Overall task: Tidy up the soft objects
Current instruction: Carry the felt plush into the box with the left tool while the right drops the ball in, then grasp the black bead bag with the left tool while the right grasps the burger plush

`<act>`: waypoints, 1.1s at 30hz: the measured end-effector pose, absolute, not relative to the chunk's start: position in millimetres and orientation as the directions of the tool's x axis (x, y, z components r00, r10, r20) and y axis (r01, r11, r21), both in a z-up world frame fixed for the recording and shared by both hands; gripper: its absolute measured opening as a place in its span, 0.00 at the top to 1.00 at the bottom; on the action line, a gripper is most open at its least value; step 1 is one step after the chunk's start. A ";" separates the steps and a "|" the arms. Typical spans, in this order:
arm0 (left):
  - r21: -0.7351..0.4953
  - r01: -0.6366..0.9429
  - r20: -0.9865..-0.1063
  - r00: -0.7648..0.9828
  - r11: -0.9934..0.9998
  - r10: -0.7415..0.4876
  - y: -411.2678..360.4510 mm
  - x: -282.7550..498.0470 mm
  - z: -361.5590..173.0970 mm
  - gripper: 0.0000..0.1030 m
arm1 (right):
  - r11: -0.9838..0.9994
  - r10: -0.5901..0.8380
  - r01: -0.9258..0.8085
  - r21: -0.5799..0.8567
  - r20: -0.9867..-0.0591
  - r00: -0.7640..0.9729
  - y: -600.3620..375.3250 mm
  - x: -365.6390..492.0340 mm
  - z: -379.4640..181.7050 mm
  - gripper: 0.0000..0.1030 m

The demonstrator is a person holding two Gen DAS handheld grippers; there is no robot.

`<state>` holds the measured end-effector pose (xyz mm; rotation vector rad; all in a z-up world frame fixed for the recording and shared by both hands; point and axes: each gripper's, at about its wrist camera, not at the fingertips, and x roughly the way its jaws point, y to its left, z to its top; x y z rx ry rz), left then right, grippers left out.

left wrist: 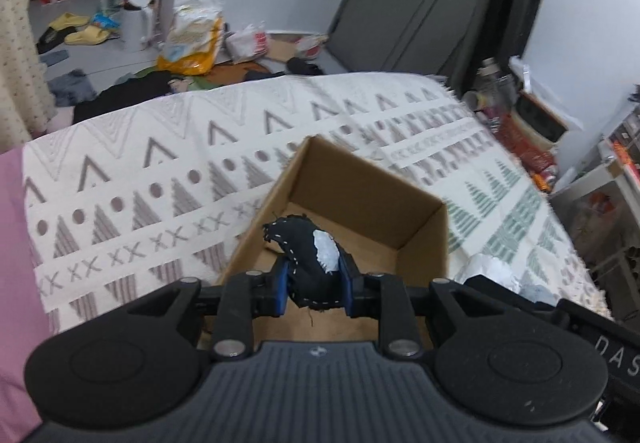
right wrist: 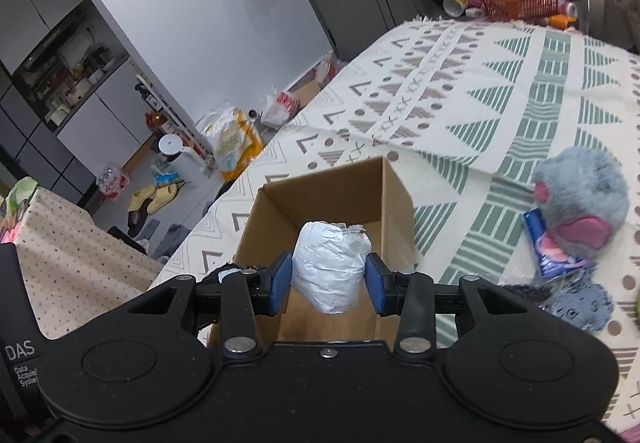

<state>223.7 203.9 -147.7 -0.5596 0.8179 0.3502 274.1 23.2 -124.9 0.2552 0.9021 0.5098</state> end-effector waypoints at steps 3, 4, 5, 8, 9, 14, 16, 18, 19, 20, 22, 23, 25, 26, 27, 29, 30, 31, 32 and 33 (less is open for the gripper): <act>-0.336 -0.529 -0.778 0.622 0.780 0.087 209.8 222.6 -150.7 0.74 | 0.849 0.529 -0.313 0.427 -0.688 0.497 27.6 273.6 -128.8 0.61; -0.332 -0.541 -0.784 0.614 0.772 0.094 211.1 222.8 -149.9 0.69 | 0.847 0.532 -0.314 0.429 -0.689 0.492 29.1 273.4 -130.2 0.61; -0.331 -0.554 -0.789 0.607 0.764 0.099 213.1 222.0 -149.5 0.65 | 0.846 0.533 -0.315 0.430 -0.691 0.488 30.6 273.7 -131.4 0.61; -0.339 -0.574 -0.784 0.611 0.746 0.113 216.0 218.8 -147.1 0.49 | 0.844 0.536 -0.310 0.437 -0.698 0.475 32.9 275.8 -134.8 0.61; -0.339 -0.576 -0.781 0.613 0.744 0.119 216.3 217.8 -145.8 0.47 | 0.843 0.538 -0.310 0.440 -0.700 0.468 33.6 276.1 -135.7 0.61; -0.353 -0.581 -0.771 0.624 0.733 0.123 217.7 216.5 -141.8 0.41 | 0.833 0.554 -0.311 0.458 -0.707 0.440 36.3 277.7 -139.7 0.60; -0.360 -0.582 -0.767 0.630 0.729 0.124 217.6 216.1 -140.5 0.40 | 0.829 0.559 -0.311 0.465 -0.710 0.428 37.4 278.3 -141.3 0.59; -0.361 -0.579 -0.765 0.632 0.731 0.122 216.7 216.0 -139.9 0.39 | 0.828 0.560 -0.312 0.466 -0.714 0.421 38.1 278.9 -142.9 0.58; -0.360 -0.579 -0.765 0.632 0.732 0.123 216.2 216.2 -139.8 0.39 | 0.825 0.564 -0.314 0.469 -0.715 0.413 38.1 279.3 -143.9 0.53; -0.358 -0.582 -0.765 0.631 0.730 0.127 216.2 216.1 -139.9 0.38 | 0.824 0.566 -0.313 0.472 -0.718 0.406 37.8 280.1 -144.7 0.50; -0.360 -0.587 -0.765 0.631 0.725 0.131 216.2 216.4 -139.8 0.35 | 0.824 0.566 -0.308 0.476 -0.718 0.405 34.1 280.2 -145.1 0.39; -0.360 -0.589 -0.765 0.630 0.724 0.132 216.0 216.8 -139.6 0.34 | 0.823 0.567 -0.308 0.477 -0.715 0.409 31.0 279.3 -144.0 0.37; -0.354 -0.588 -0.765 0.629 0.728 0.136 214.0 217.5 -139.8 0.31 | 0.825 0.565 -0.303 0.477 -0.709 0.422 22.4 276.9 -140.8 0.32; -0.349 -0.583 -0.766 0.628 0.733 0.135 212.1 218.6 -139.7 0.30 | 0.827 0.562 -0.301 0.475 -0.707 0.429 18.8 276.0 -139.3 0.31; -0.346 -0.578 -0.767 0.628 0.739 0.132 210.4 219.5 -139.9 0.30 | 0.829 0.559 -0.299 0.473 -0.705 0.437 13.5 274.6 -137.4 0.30; -0.343 -0.569 -0.766 0.630 0.747 0.128 205.7 221.0 -139.7 0.29 | 0.829 0.559 -0.292 0.476 -0.700 0.445 2.6 273.1 -134.9 0.28; -0.345 -0.565 -0.763 0.634 0.749 0.127 203.9 221.2 -139.3 0.29 | 0.830 0.558 -0.287 0.478 -0.698 0.450 -4.4 271.4 -133.3 0.27; -0.348 -0.561 -0.760 0.638 0.751 0.125 201.9 221.3 -138.6 0.28 | 0.832 0.555 -0.283 0.477 -0.698 0.454 -9.8 271.3 -132.2 0.27; -0.351 -0.557 -0.756 0.643 0.753 0.123 199.6 221.2 -137.9 0.27 | 0.836 0.549 -0.278 0.474 -0.698 0.460 -16.5 270.1 -130.9 0.26; -0.352 -0.553 -0.752 0.648 0.756 0.124 197.4 221.0 -137.1 0.24 | 0.840 0.542 -0.276 0.468 -0.699 0.465 -21.2 268.9 -129.6 0.25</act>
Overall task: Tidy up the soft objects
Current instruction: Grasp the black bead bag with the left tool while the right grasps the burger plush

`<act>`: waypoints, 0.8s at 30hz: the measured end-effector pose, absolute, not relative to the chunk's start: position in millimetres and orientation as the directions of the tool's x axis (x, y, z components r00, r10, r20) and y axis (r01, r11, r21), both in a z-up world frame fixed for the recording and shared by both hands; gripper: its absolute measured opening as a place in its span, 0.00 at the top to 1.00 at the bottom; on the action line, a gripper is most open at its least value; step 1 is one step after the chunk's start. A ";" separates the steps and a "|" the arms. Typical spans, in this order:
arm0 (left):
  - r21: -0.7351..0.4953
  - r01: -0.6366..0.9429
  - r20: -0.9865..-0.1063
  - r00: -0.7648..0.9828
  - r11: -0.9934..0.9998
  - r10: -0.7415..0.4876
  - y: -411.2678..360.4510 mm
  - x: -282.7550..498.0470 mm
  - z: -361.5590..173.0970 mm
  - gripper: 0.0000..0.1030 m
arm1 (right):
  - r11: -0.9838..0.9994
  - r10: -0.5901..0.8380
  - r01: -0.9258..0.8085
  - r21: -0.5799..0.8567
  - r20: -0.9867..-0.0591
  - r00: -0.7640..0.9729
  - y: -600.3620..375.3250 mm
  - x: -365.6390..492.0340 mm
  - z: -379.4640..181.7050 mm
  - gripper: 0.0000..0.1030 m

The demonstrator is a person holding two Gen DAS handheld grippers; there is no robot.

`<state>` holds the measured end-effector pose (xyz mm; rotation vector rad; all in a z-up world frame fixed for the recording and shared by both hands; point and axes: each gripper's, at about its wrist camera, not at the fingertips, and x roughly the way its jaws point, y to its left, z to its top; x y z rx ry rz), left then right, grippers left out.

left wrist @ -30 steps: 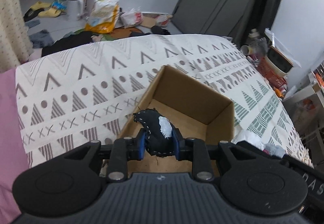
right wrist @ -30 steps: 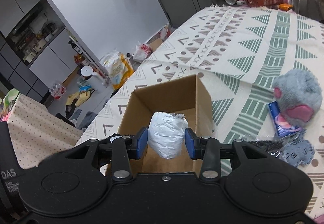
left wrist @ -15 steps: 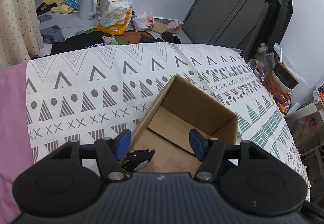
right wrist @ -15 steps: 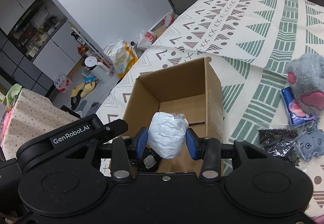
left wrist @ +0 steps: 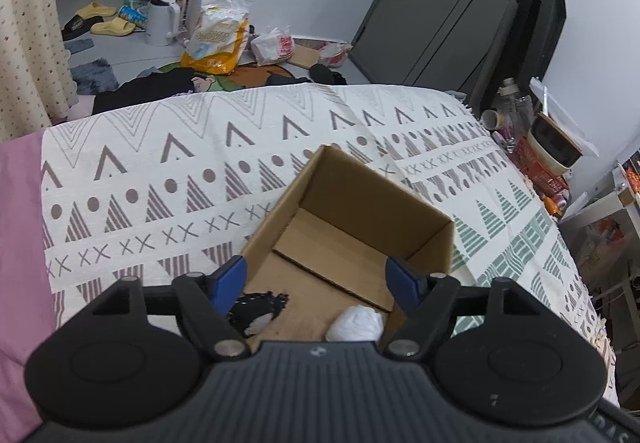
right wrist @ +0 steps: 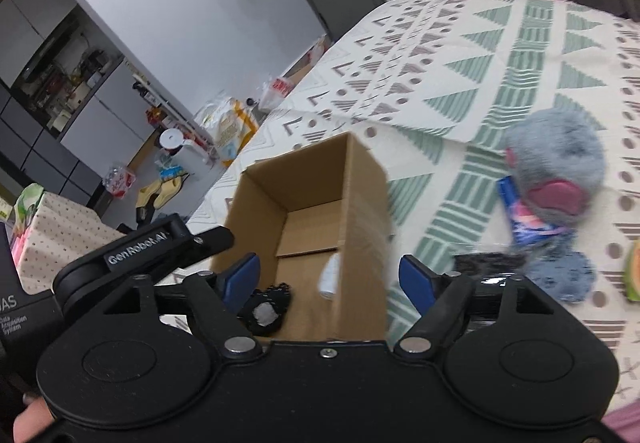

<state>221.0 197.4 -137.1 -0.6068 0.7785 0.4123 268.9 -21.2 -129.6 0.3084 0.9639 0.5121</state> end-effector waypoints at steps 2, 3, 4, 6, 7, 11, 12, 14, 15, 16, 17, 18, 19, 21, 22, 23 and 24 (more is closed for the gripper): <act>-0.350 -0.546 -0.745 0.655 0.761 0.126 192.6 220.8 -135.2 0.21 | 0.847 0.531 -0.272 0.457 -0.700 0.477 -33.6 266.9 -126.9 0.23; -0.348 -0.542 -0.744 0.656 0.765 0.127 189.9 220.8 -134.2 0.21 | 0.849 0.528 -0.269 0.455 -0.699 0.482 -40.6 266.1 -124.8 0.21; -0.346 -0.539 -0.744 0.657 0.767 0.126 187.3 221.1 -133.2 0.21 | 0.850 0.525 -0.266 0.455 -0.699 0.486 -46.6 265.4 -123.2 0.19; -0.343 -0.536 -0.746 0.654 0.771 0.122 181.4 221.8 -132.1 0.21 | 0.855 0.517 -0.255 0.452 -0.698 0.495 -62.2 264.4 -119.8 0.17; -0.343 -0.532 -0.746 0.655 0.774 0.120 178.6 221.9 -131.6 0.20 | 0.859 0.510 -0.250 0.448 -0.699 0.501 -69.3 264.2 -118.5 0.17; -0.322 -0.494 -0.738 0.665 0.807 0.113 159.7 223.2 -127.4 0.20 | 0.878 0.475 -0.226 0.422 -0.706 0.525 -99.8 263.2 -113.1 0.17; -0.314 -0.482 -0.733 0.671 0.818 0.114 153.7 223.3 -125.9 0.20 | 0.881 0.468 -0.220 0.418 -0.707 0.530 -107.2 263.4 -112.2 0.17; -0.303 -0.461 -0.723 0.681 0.834 0.114 143.6 223.7 -122.9 0.20 | 0.886 0.459 -0.211 0.414 -0.707 0.538 -120.8 263.7 -111.1 0.17; -0.296 -0.451 -0.720 0.684 0.842 0.114 138.7 224.4 -121.9 0.20 | 0.888 0.453 -0.206 0.410 -0.707 0.543 -128.2 263.7 -110.6 0.17; -0.287 -0.439 -0.719 0.686 0.852 0.111 133.2 225.5 -121.2 0.20 | 0.891 0.446 -0.201 0.407 -0.708 0.548 -134.5 263.5 -110.5 0.17; -0.281 -0.428 -0.719 0.687 0.859 0.108 128.4 226.4 -120.9 0.20 | 0.894 0.440 -0.192 0.405 -0.708 0.552 -141.9 263.6 -110.1 0.17; -0.277 -0.422 -0.720 0.687 0.863 0.105 124.1 227.1 -120.8 0.20 | 0.895 0.436 -0.185 0.406 -0.708 0.556 -147.7 263.7 -110.3 0.17; -0.275 -0.412 -0.720 0.688 0.869 0.098 119.0 228.0 -120.7 0.20 | 0.896 0.433 -0.180 0.406 -0.707 0.559 -154.1 263.2 -110.2 0.17; -0.270 -0.390 -0.717 0.692 0.881 0.087 110.5 230.0 -119.8 0.20 | 0.900 0.424 -0.173 0.401 -0.707 0.566 -165.8 263.0 -110.5 0.17; -0.263 -0.379 -0.713 0.696 0.887 0.086 105.2 230.1 -118.9 0.20 | 0.902 0.419 -0.171 0.397 -0.708 0.568 -171.2 262.7 -110.7 0.17; -0.253 -0.369 -0.709 0.700 0.894 0.088 99.9 230.1 -117.8 0.20 | 0.903 0.416 -0.168 0.395 -0.710 0.568 -177.0 262.9 -111.5 0.17; -0.240 -0.356 -0.704 0.704 0.903 0.091 93.9 230.3 -116.9 0.20 | 0.904 0.415 -0.166 0.394 -0.712 0.567 -182.3 263.0 -112.2 0.17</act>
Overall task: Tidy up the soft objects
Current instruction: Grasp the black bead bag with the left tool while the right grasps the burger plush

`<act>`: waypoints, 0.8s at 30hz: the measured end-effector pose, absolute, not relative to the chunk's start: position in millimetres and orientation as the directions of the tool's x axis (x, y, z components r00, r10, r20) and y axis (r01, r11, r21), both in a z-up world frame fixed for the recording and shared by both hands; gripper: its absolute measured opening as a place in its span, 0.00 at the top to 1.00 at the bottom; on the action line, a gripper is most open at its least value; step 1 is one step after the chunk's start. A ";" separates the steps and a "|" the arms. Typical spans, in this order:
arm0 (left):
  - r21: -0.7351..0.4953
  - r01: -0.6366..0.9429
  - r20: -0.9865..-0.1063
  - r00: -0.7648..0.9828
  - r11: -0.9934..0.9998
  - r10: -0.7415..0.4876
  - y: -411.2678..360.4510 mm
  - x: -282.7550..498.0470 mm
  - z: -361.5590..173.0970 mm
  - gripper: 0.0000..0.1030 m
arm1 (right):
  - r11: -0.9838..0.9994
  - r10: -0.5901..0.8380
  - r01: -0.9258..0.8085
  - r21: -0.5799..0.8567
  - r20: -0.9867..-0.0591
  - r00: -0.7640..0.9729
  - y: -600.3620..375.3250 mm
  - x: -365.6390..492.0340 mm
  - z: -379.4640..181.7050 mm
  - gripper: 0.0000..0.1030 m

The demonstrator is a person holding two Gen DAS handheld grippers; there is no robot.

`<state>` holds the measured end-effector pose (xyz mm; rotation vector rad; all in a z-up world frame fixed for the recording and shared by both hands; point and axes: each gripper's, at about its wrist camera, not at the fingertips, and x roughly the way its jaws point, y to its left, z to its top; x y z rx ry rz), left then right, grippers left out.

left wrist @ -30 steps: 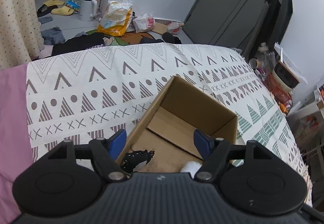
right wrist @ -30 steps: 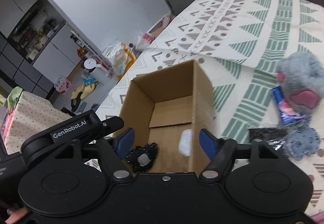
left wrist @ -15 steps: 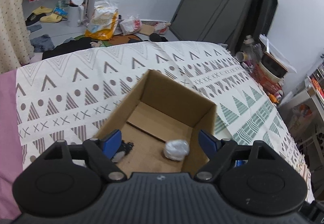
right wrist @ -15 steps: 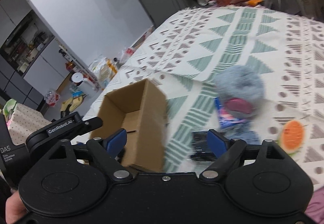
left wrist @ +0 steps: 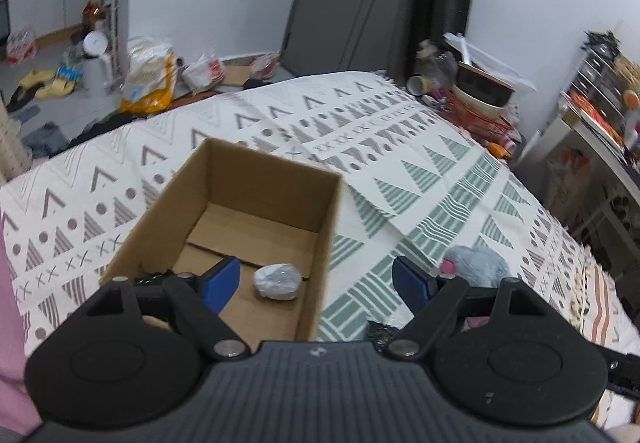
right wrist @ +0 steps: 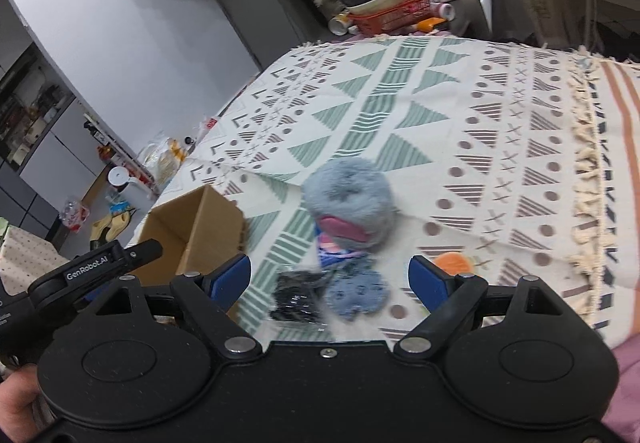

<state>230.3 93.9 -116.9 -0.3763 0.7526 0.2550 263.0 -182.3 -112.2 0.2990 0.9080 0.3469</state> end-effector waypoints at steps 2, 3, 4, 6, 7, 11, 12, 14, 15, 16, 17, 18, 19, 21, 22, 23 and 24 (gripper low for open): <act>-0.224 -0.331 -0.701 0.708 0.917 0.085 83.7 231.1 -116.6 0.20 | 0.905 0.411 -0.155 0.397 -0.716 0.564 -193.0 263.9 -115.1 0.17; -0.221 -0.319 -0.702 0.708 0.922 0.077 79.3 231.8 -116.9 0.20 | 0.905 0.408 -0.148 0.399 -0.717 0.565 -198.0 263.3 -116.4 0.17; -0.219 -0.306 -0.705 0.706 0.927 0.066 73.9 232.6 -117.7 0.20 | 0.906 0.404 -0.141 0.399 -0.717 0.568 -202.5 262.5 -118.0 0.17; -0.211 -0.277 -0.708 0.704 0.937 0.049 63.5 233.9 -119.3 0.20 | 0.909 0.394 -0.128 0.397 -0.718 0.573 -209.7 262.2 -123.6 0.17; -0.203 -0.264 -0.708 0.705 0.943 0.046 58.4 234.1 -120.1 0.20 | 0.910 0.392 -0.123 0.397 -0.719 0.574 -213.1 261.9 -127.0 0.17; -0.139 -0.223 -0.710 0.702 0.965 0.060 37.6 235.5 -123.4 0.20 | 0.904 0.397 -0.099 0.416 -0.728 0.559 -224.2 262.8 -143.1 0.17; -0.127 -0.220 -0.716 0.695 0.967 0.064 34.2 236.2 -125.5 0.20 | 0.902 0.399 -0.097 0.420 -0.729 0.556 -225.5 262.9 -146.1 0.17; -0.122 -0.213 -0.728 0.683 0.969 0.058 28.3 238.9 -130.0 0.20 | 0.901 0.401 -0.092 0.424 -0.732 0.550 -228.0 264.5 -152.3 0.17; -0.123 -0.210 -0.732 0.679 0.970 0.054 25.8 239.8 -131.2 0.20 | 0.899 0.402 -0.085 0.429 -0.735 0.545 -229.6 266.0 -155.4 0.17; -0.122 -0.208 -0.735 0.676 0.971 0.052 22.7 240.7 -132.7 0.20 | 0.895 0.407 -0.074 0.439 -0.739 0.538 -231.5 268.2 -159.3 0.17; -0.117 -0.204 -0.737 0.673 0.972 0.053 19.3 241.6 -134.0 0.20 | 0.890 0.412 -0.062 0.451 -0.740 0.531 -233.7 269.6 -162.6 0.17; -0.110 -0.199 -0.739 0.672 0.974 0.054 15.8 242.9 -135.0 0.20 | 0.884 0.419 -0.047 0.465 -0.743 0.523 -236.1 271.9 -166.9 0.17; -0.101 -0.193 -0.741 0.669 0.976 0.055 11.9 244.4 -136.6 0.20 | 0.880 0.423 -0.036 0.474 -0.745 0.516 -237.8 273.8 -170.4 0.17; -0.082 -0.182 -0.747 0.662 0.980 0.060 3.6 247.6 -140.9 0.20 | 0.873 0.432 -0.025 0.488 -0.747 0.506 -239.9 277.2 -176.8 0.17; -0.075 -0.177 -0.753 0.655 0.981 0.060 -0.3 250.0 -144.2 0.20 | 0.869 0.436 -0.021 0.493 -0.747 0.502 -240.4 278.7 -179.3 0.17; -0.073 -0.171 -0.759 0.648 0.983 0.056 -4.0 252.3 -147.7 0.20 | 0.865 0.442 -0.017 0.501 -0.747 0.496 -241.0 280.6 -182.6 0.17; -0.073 -0.166 -0.765 0.642 0.983 0.052 -6.7 254.0 -150.6 0.20 | 0.862 0.448 -0.012 0.507 -0.749 0.489 -241.2 282.3 -185.7 0.17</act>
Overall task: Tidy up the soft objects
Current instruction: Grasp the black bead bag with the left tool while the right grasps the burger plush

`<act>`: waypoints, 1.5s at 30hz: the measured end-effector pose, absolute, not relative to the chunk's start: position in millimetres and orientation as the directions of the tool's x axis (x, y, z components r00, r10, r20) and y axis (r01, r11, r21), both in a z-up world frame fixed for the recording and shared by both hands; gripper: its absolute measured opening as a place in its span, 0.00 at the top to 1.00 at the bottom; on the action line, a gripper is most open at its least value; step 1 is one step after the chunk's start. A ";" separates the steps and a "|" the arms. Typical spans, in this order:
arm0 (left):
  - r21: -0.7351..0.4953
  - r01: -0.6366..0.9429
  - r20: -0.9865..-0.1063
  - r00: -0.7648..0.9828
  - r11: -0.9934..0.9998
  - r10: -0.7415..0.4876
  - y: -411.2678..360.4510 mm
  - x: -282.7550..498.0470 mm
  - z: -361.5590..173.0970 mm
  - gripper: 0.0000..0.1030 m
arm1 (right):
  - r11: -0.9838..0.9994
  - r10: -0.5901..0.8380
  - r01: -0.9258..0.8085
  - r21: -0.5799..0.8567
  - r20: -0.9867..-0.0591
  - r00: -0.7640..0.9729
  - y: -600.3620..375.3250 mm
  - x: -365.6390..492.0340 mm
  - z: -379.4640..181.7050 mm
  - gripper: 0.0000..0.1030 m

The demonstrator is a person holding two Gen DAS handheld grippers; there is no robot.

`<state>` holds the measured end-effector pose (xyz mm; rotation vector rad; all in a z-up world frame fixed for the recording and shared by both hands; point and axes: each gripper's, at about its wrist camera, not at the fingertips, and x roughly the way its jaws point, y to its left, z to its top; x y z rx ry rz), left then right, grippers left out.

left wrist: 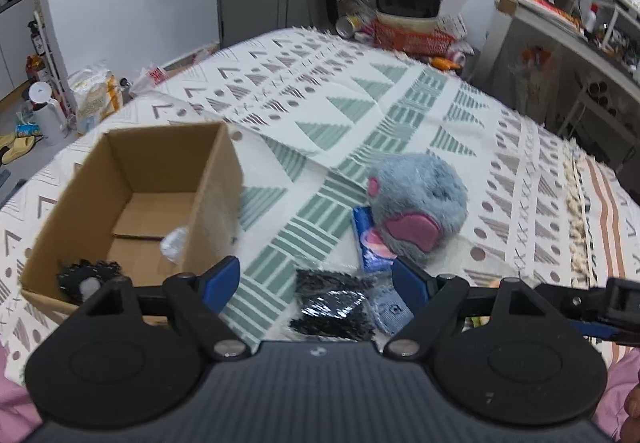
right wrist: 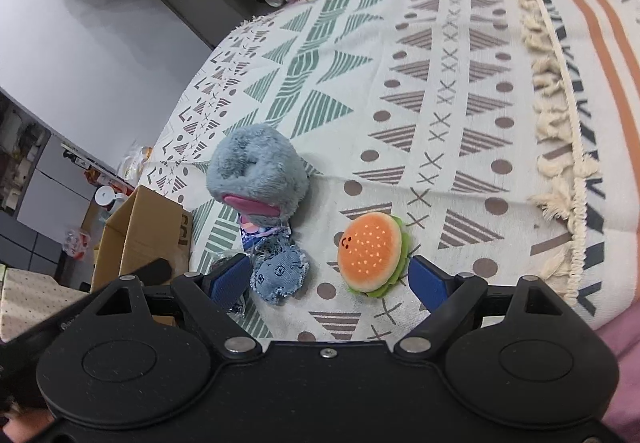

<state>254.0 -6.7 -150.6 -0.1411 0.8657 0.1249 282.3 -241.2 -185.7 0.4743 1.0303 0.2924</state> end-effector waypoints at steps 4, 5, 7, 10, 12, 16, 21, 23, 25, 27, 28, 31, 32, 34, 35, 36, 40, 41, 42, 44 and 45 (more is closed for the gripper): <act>-0.071 -0.137 -0.790 0.613 0.988 0.028 -19.5 261.5 -164.1 0.21 | 0.849 0.468 -0.001 0.529 -0.751 0.465 -242.4 288.1 -195.1 0.17; -0.071 -0.134 -0.796 0.605 0.989 0.025 -21.5 263.5 -167.7 0.21 | 0.846 0.473 0.000 0.533 -0.752 0.459 -242.6 289.6 -197.1 0.17; -0.067 -0.132 -0.811 0.584 0.989 0.023 -25.2 268.4 -175.1 0.24 | 0.842 0.481 0.003 0.540 -0.752 0.451 -243.2 292.0 -200.4 0.17; -0.076 -0.145 -0.831 0.556 0.986 0.018 -25.6 274.9 -185.8 0.24 | 0.837 0.487 0.014 0.547 -0.757 0.436 -243.9 296.8 -207.1 0.17; -0.080 -0.158 -0.845 0.535 0.984 0.018 -24.5 280.4 -192.3 0.24 | 0.835 0.490 0.025 0.550 -0.762 0.424 -244.1 300.2 -212.4 0.18; -0.066 -0.169 -0.866 0.500 0.983 0.028 -26.0 291.0 -204.9 0.24 | 0.832 0.496 0.030 0.554 -0.767 0.408 -243.7 309.3 -222.9 0.23; -0.050 -0.200 -0.891 0.453 0.979 0.047 -23.2 301.4 -220.7 0.24 | 0.833 0.506 0.016 0.554 -0.772 0.385 -240.2 321.5 -239.2 0.26; -0.043 -0.210 -0.896 0.440 0.977 0.055 -22.0 305.3 -224.9 0.24 | 0.830 0.515 0.004 0.558 -0.769 0.378 -238.2 324.6 -243.7 0.26; -0.048 -0.217 -0.901 0.432 0.975 0.052 -21.2 308.5 -227.7 0.24 | 0.837 0.514 -0.019 0.547 -0.773 0.372 -234.1 327.1 -246.0 0.26; -0.064 -0.232 -0.904 0.425 0.971 0.042 -19.8 310.2 -229.8 0.27 | 0.842 0.514 -0.044 0.538 -0.774 0.369 -230.3 328.0 -246.9 0.26; -0.065 -0.234 -0.905 0.424 0.970 0.042 -19.6 310.9 -230.6 0.30 | 0.845 0.513 -0.056 0.532 -0.776 0.368 -228.5 328.0 -247.1 0.26; -0.061 -0.241 -0.907 0.419 0.969 0.047 -18.6 311.4 -231.9 0.39 | 0.856 0.500 -0.075 0.511 -0.783 0.369 -226.4 327.1 -247.1 0.35; -0.066 -0.243 -0.908 0.417 0.968 0.043 -18.0 311.0 -231.5 0.41 | 0.857 0.499 -0.078 0.509 -0.784 0.370 -226.3 327.4 -246.8 0.46; -0.073 -0.244 -0.906 0.421 0.967 0.038 -17.4 309.3 -229.5 0.49 | 0.854 0.504 -0.074 0.514 -0.786 0.359 -227.8 327.6 -248.2 0.60; -0.081 -0.243 -0.904 0.425 0.967 0.031 -17.1 308.3 -228.2 0.50 | 0.849 0.512 -0.065 0.524 -0.785 0.348 -228.8 327.5 -249.8 0.62; -0.091 -0.243 -0.903 0.429 0.966 0.023 -16.9 307.5 -226.8 0.52 | 0.848 0.512 -0.061 0.526 -0.785 0.349 -229.7 326.5 -249.5 0.63; -0.109 -0.232 -0.890 0.457 0.966 0.009 -18.0 303.8 -218.2 0.54 | 0.857 0.497 -0.062 0.512 -0.787 0.366 -229.6 323.0 -243.9 0.69; -0.110 -0.229 -0.883 0.468 0.967 0.011 -18.2 302.6 -215.2 0.54 | 0.859 0.493 -0.061 0.509 -0.787 0.370 -228.5 323.1 -243.4 0.69; -0.112 -0.228 -0.877 0.480 0.967 0.011 -18.1 301.3 -212.2 0.54 | 0.862 0.488 -0.060 0.504 -0.788 0.375 -228.8 321.7 -241.6 0.69; -0.120 -0.225 -0.866 0.499 0.967 0.008 -17.5 298.4 -206.0 0.54 | 0.866 0.478 -0.056 0.498 -0.788 0.388 -230.0 318.4 -237.4 0.70; -0.129 -0.225 -0.862 0.506 0.966 0.003 -16.7 296.9 -203.3 0.55 | 0.867 0.474 -0.054 0.495 -0.787 0.396 -231.9 315.7 -235.1 0.70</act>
